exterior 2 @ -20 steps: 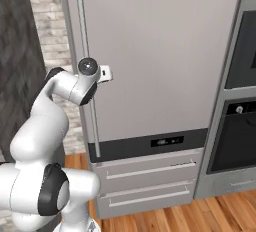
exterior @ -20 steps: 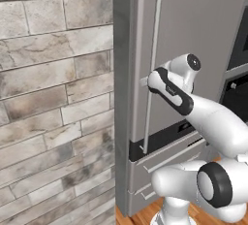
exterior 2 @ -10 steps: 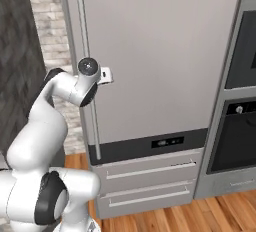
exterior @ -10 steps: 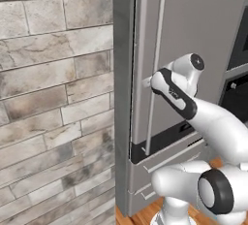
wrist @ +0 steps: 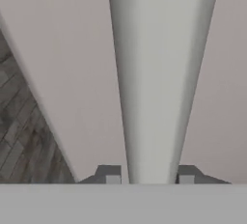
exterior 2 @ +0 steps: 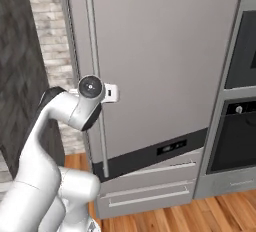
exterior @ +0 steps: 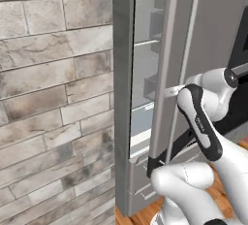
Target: There is a bowl on the dining counter. Grab a lemon wedge from the fridge and place it in the bowl. Then get the liquor bottle and glass cup from the cabinet and place them next to the bowl.
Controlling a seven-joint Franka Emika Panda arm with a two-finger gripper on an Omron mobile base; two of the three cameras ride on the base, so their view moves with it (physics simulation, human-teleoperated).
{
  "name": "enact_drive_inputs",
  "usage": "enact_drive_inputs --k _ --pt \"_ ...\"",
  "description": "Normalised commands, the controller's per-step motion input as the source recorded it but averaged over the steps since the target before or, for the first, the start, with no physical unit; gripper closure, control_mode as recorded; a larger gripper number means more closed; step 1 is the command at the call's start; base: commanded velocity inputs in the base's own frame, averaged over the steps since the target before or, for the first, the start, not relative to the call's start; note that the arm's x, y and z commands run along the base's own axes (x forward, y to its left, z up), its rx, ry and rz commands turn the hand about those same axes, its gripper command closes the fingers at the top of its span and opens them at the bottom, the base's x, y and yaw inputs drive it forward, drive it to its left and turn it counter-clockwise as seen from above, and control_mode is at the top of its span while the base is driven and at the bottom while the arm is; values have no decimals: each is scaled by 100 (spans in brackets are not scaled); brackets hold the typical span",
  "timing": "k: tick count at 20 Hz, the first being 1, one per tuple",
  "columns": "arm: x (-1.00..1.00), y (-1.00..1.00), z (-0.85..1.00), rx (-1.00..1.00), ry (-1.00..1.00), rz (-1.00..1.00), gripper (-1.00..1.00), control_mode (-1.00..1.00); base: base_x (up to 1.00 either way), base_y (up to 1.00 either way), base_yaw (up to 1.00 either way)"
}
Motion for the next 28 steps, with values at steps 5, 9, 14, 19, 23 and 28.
enact_drive_inputs --k 5,9,14,19,23,28 --pt "-100 -47 0 19 16 -6 100 -100 0 0 0" --pt "-85 -37 0 18 25 -8 -100 -100 0 0 0" --pt "-9 -6 0 6 26 -2 -100 -100 0 0 0" --pt "-1 -21 3 0 6 5 -100 -100 0 0 0" --pt "-36 -18 0 0 4 0 -100 -100 0 0 0" --pt "-79 -3 4 -3 3 -1 -100 -100 0 0 0"
